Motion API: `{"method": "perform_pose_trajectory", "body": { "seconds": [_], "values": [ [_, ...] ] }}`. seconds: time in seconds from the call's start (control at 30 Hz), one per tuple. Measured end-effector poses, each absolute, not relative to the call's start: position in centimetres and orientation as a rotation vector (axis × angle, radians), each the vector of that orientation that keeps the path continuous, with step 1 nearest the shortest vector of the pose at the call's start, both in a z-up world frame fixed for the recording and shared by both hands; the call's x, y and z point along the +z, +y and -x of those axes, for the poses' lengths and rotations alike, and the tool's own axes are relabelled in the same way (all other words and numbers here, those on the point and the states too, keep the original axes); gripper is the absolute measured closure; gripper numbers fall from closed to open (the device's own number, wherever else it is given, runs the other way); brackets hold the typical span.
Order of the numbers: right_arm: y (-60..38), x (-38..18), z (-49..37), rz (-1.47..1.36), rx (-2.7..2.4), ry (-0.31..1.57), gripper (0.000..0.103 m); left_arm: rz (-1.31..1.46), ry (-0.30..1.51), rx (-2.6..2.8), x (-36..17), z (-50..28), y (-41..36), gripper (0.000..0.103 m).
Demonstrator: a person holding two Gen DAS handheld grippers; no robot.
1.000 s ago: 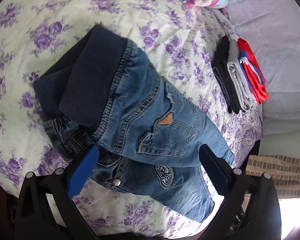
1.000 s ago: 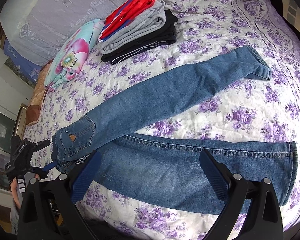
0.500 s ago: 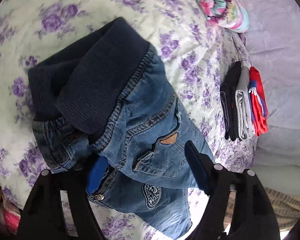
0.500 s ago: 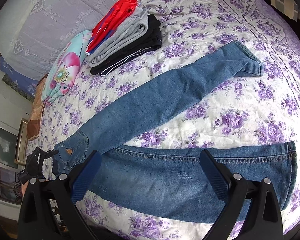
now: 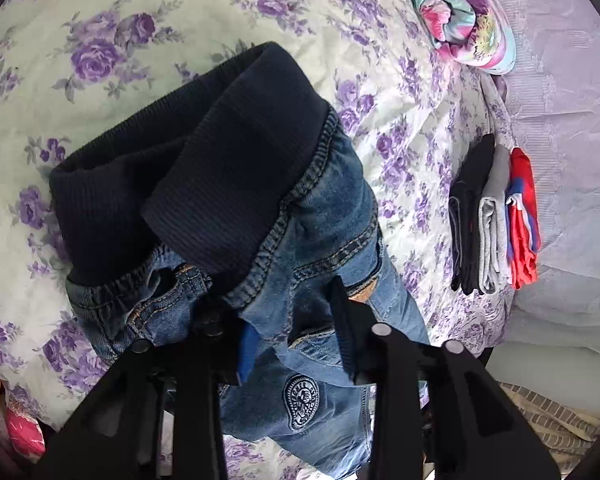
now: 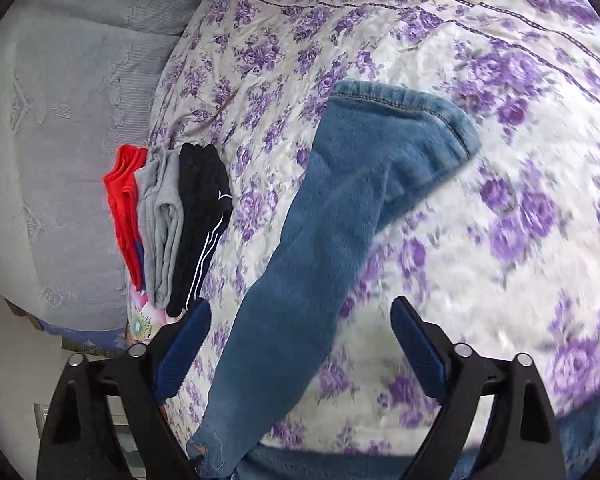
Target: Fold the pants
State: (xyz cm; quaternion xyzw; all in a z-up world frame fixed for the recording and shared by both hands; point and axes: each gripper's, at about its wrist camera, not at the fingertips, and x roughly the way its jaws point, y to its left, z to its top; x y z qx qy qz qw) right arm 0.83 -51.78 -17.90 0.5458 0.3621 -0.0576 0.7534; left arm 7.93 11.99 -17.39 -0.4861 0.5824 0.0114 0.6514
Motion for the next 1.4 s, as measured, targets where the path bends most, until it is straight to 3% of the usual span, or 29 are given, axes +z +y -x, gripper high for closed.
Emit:
{"method": "perform_pose_trajectory", "body": {
  "seconds": [0.03,0.1,0.13,0.17,0.2,0.3,0.57,0.8,1.0,1.03,1.07,1.13,1.17,1.2,1.23,1.33,1.4],
  "values": [
    [-52.1,-18.3,-1.7,-1.194,-0.115,0.791,0.031,1.096,1.314,0.017,-17.0,-7.9,12.1,0.076],
    [-52.2,-19.4,-2.9,-1.207,-0.122,0.825,0.065,1.086,1.292,0.004,-16.2,-8.5,12.0,0.081],
    [-52.3,-19.7,-2.9,-1.218,-0.131,0.825,0.073,1.086,1.278,-0.004,-15.8,-8.6,12.0,0.082],
    [-52.2,-19.6,-2.6,-1.216,-0.139,0.817,0.09,1.086,1.263,-0.014,-15.3,-8.7,12.1,0.085],
    [-52.2,-19.2,-2.2,-1.207,-0.126,0.803,0.096,1.087,1.239,-0.034,-14.7,-8.8,12.3,0.087],
    [-51.8,-17.0,0.3,-1.191,-0.077,0.765,0.096,1.068,1.189,-0.092,-12.7,-9.2,12.5,0.09],
    [-49.7,-8.3,9.6,-1.123,0.028,0.74,0.097,1.055,1.164,-0.193,-8.5,-6.7,13.5,0.091],
    [-49.1,-7.7,16.3,-1.243,-0.01,0.81,0.097,1.074,1.207,-0.188,-8.2,-5.0,14.5,0.091],
    [-51.0,-11.1,11.1,-1.384,-0.025,0.828,0.097,0.91,1.185,-0.174,-8.2,-13.9,11.9,0.089],
    [-51.7,-11.2,8.7,-1.371,-0.023,0.833,0.097,0.874,1.186,-0.167,-8.5,-16.3,11.3,0.086],
    [-52.5,-11.2,5.7,-1.335,-0.006,0.837,0.095,0.831,1.199,-0.156,-9.2,-19.2,10.6,0.077],
    [-54.2,-11.4,-0.9,-1.209,0.006,0.847,0.075,0.87,1.263,-0.071,-11.8,-23.2,10.2,0.065],
    [-54.9,-11.4,-3.2,-1.138,-0.078,0.873,0.038,0.908,1.277,-0.074,-12.6,-24.2,10.2,0.063],
    [-55.3,-11.2,-4.8,-1.092,-0.153,0.889,0.03,0.905,1.274,-0.08,-12.7,-24.4,10.1,0.062],
    [-55.2,-10.7,-5.7,-1.071,-0.138,0.87,0.03,0.871,1.265,-0.087,-12.3,-24.3,10.0,0.061],
    [-53.9,-9.1,-5.6,-0.944,-0.078,0.829,0.031,0.669,1.227,-0.048,-10.4,-22.3,10.0,0.035],
    [-53.0,-9.3,-4.2,-0.839,-0.101,0.842,0.031,0.604,1.221,-0.013,-10.1,-20.4,10.9,0.03]
  ]
}}
